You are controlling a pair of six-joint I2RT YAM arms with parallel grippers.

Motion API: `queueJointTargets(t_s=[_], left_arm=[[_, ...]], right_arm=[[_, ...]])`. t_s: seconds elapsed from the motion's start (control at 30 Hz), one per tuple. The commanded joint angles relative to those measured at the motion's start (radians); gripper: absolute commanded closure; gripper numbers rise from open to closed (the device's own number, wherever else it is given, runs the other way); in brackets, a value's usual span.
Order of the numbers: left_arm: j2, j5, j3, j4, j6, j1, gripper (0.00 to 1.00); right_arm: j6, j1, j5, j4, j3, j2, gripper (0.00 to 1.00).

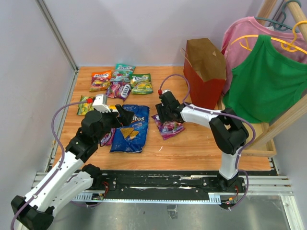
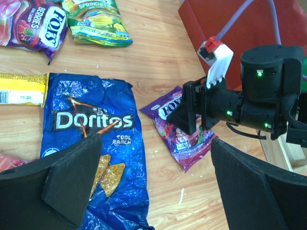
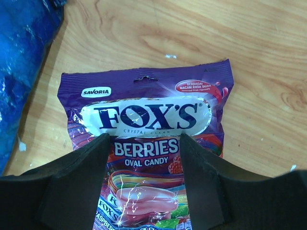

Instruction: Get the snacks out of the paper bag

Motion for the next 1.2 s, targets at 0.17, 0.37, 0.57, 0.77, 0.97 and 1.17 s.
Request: queueJointTargets(t_s=[0.17,0.37,0.57,0.77,0.97,1.17], left_arm=[[-0.019,-0.034,0.009,0.001,0.036,0.002,0.0],[0.01,-0.021,0.006,0.019,0.036,0.002,0.0],[0.017,-0.017,0.008,0.02,0.035,0.002,0.0],[0.019,-0.015,0.01,0.019,0.037,0.002,0.0],[0.023,-0.012,0.012,0.018,0.036,0.002,0.0],[0.025,-0.01,0.017,0.015,0.031,0.002,0.0]], right_arm=[[0.042,0.001,0.058,-0.12,0.082,0.109,0.4],[0.066,-0.002,0.103,-0.172,0.146,0.148,0.41],[0.083,-0.03,0.093,-0.178,0.206,0.19,0.42],[0.081,-0.063,0.077,-0.163,0.267,0.246,0.42],[0.08,-0.088,0.07,-0.165,0.333,0.289,0.42],[0.127,-0.11,0.083,-0.174,0.38,0.329,0.43]])
